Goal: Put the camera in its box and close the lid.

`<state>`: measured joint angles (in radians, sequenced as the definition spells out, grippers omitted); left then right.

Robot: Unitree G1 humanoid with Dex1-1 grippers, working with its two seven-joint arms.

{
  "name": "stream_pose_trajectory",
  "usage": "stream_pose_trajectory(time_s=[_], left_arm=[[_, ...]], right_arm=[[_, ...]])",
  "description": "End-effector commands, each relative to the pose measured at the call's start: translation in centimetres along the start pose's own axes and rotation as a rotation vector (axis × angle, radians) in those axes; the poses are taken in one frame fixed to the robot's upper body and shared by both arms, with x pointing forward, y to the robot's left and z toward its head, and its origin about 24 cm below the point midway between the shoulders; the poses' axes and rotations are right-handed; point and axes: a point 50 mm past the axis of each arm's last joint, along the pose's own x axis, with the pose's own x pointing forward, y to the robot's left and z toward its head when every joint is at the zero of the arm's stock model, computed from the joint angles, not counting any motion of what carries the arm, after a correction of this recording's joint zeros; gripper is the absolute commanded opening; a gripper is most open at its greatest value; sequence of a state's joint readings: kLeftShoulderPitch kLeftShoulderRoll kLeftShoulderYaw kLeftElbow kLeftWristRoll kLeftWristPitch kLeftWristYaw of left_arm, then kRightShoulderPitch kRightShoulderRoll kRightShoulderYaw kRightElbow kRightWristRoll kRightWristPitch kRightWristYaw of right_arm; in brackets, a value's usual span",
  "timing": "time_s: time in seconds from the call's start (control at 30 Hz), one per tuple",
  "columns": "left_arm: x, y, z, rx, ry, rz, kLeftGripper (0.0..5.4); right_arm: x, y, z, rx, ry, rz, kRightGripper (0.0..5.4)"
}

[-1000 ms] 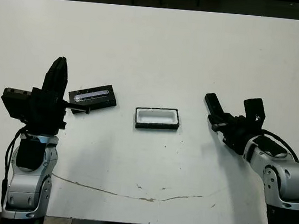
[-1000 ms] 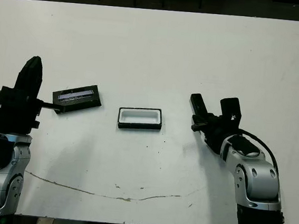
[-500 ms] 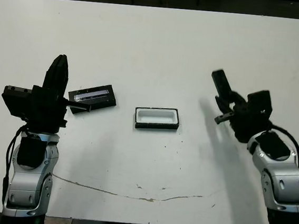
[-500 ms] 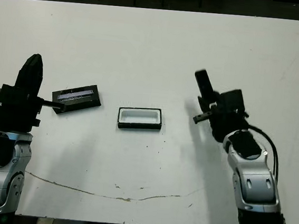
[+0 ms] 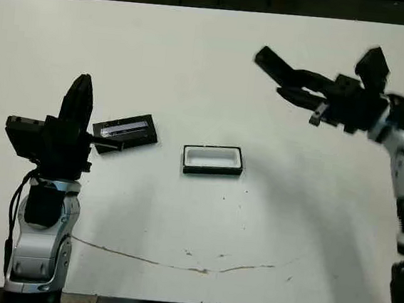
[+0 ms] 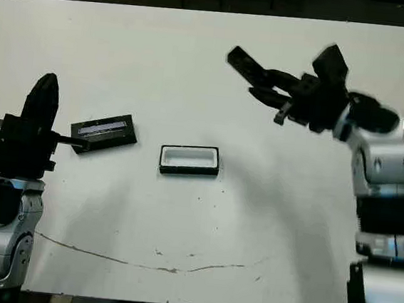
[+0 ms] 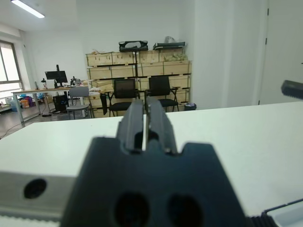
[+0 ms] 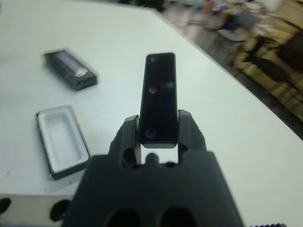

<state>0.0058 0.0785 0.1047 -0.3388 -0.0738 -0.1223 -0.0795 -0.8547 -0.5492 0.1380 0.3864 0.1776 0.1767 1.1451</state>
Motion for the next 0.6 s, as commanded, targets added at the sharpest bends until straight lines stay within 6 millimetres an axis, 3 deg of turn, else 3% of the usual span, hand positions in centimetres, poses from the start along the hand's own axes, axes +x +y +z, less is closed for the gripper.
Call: stream_pose_trajectory(time_s=[0.03,0.4,0.6], left_arm=[[-0.5,0.0,-0.4,0.008,0.043,0.002,0.00],[-0.6,-0.5,-0.4,0.003,0.054,0.008,0.00],[-0.6,-0.6,-0.6,-0.005,0.054,0.004,0.00]], right_arm=[[0.5,-0.1,0.2,-0.018,0.056,0.105,0.59],[2.8,1.6,0.8,-0.058,0.243,0.371,0.59],[3.5,3.0,0.2,-0.054,0.286,0.456,0.59]])
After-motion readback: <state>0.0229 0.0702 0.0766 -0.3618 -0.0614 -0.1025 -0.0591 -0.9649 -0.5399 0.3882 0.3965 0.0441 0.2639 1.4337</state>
